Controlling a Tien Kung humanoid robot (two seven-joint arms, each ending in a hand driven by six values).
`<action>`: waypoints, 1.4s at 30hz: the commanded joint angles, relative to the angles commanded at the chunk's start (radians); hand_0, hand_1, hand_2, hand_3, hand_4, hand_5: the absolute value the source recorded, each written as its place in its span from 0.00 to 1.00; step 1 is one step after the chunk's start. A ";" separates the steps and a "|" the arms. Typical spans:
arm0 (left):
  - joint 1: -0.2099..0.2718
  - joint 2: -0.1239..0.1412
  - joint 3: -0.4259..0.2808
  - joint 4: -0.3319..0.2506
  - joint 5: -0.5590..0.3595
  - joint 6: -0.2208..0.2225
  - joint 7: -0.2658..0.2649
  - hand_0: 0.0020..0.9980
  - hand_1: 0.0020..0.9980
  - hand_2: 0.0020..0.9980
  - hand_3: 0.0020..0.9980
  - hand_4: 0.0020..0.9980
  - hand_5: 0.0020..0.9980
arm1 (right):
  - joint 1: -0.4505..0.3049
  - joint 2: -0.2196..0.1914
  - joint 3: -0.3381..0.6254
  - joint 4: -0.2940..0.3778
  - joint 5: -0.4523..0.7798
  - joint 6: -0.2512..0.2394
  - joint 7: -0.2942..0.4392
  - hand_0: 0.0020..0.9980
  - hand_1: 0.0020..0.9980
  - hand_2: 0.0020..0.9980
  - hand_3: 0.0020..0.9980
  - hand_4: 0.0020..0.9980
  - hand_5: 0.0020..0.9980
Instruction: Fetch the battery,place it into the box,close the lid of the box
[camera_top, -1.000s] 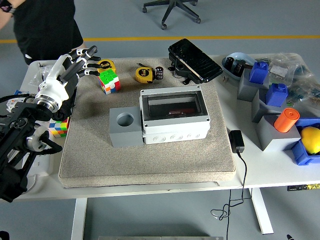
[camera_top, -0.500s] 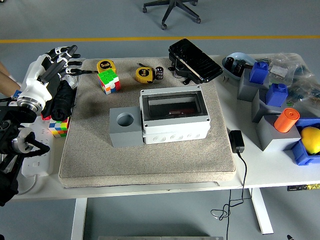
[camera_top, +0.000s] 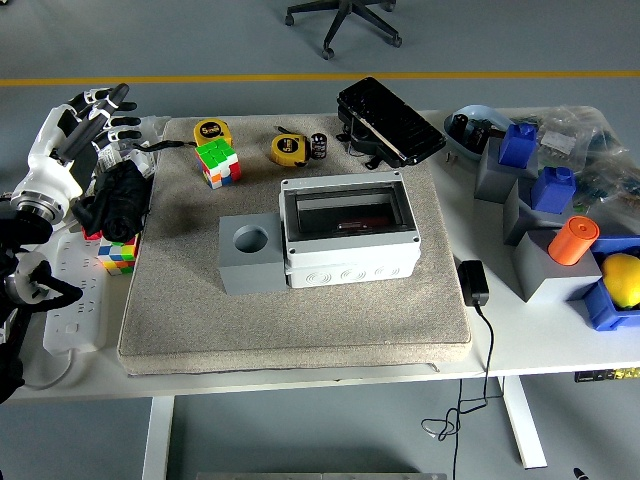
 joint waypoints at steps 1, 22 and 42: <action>0.000 0.000 -0.002 0.000 0.001 0.000 -0.001 0.44 0.50 0.52 0.52 0.99 0.40 | 0.001 0.000 0.002 0.001 -0.002 0.000 0.000 0.73 0.67 0.65 0.60 1.00 0.61; 0.000 0.003 -0.014 0.001 0.003 0.000 0.000 0.48 0.52 0.53 0.53 0.99 0.40 | 0.001 -0.001 0.003 0.000 0.000 0.003 0.003 0.73 0.67 0.65 0.60 1.00 0.61; -0.003 0.000 -0.019 -0.002 0.002 0.002 0.005 0.49 0.53 0.54 0.54 1.00 0.40 | -0.002 0.000 0.008 0.001 -0.005 0.000 0.001 0.73 0.67 0.66 0.60 1.00 0.61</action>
